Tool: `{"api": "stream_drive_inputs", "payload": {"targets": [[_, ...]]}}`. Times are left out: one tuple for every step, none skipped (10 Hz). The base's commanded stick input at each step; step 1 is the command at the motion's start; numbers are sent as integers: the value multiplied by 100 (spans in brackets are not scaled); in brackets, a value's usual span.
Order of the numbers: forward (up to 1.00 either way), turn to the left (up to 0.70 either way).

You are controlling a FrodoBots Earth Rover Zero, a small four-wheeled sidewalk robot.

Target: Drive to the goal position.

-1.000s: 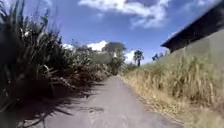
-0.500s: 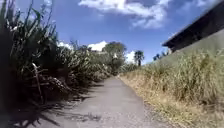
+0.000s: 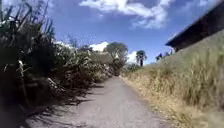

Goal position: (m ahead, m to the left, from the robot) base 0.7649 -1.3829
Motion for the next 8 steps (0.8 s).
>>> {"api": "stream_drive_inputs", "payload": {"targets": [[70,0],[70,0],[70,0],[70,0],[70,0],[70,0],[70,0],[70,0]]}}
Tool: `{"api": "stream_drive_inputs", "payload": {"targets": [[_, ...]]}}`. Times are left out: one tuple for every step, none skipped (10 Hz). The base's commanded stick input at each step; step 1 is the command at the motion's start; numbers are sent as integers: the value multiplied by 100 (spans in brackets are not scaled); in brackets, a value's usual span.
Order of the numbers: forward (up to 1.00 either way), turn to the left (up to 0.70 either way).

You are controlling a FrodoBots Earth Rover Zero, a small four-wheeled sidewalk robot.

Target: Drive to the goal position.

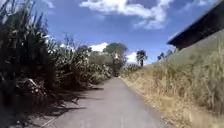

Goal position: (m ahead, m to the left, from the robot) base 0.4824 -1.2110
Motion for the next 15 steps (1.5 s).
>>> {"api": "stream_drive_inputs", "payload": {"targets": [[70,0],[70,0],[70,0],[70,0],[70,0],[70,0],[70,0],[70,0],[70,0],[70,0],[70,0],[70,0],[70,0],[70,0],[70,1]]}}
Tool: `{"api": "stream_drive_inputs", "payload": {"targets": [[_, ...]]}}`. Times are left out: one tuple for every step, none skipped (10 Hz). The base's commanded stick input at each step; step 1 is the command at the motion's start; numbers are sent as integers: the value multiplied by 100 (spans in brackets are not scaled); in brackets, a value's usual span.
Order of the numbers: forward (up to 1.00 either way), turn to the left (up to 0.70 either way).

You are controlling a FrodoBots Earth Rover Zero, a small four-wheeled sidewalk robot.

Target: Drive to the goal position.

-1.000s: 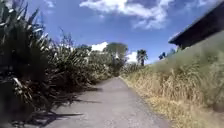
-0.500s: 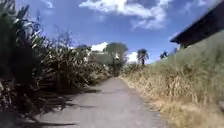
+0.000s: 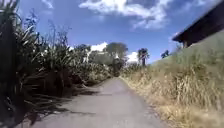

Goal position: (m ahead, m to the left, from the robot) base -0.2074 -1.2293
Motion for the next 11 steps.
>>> {"api": "stream_drive_inputs", "payload": {"targets": [[70,2],[70,11],[70,8],[70,6],[70,3],[70,1],[70,0],[70,0],[70,0],[70,0],[70,0]]}}
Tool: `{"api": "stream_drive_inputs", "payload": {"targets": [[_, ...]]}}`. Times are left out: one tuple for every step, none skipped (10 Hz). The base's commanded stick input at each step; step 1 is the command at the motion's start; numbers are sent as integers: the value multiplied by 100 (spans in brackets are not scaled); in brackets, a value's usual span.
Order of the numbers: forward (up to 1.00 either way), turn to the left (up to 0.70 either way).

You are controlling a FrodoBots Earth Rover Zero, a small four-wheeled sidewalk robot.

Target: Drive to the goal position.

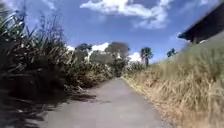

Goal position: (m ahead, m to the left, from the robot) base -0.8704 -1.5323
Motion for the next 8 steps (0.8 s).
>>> {"api": "stream_drive_inputs", "payload": {"targets": [[70,0],[70,0],[70,0],[70,0],[70,0],[70,1],[70,1],[70,1]]}}
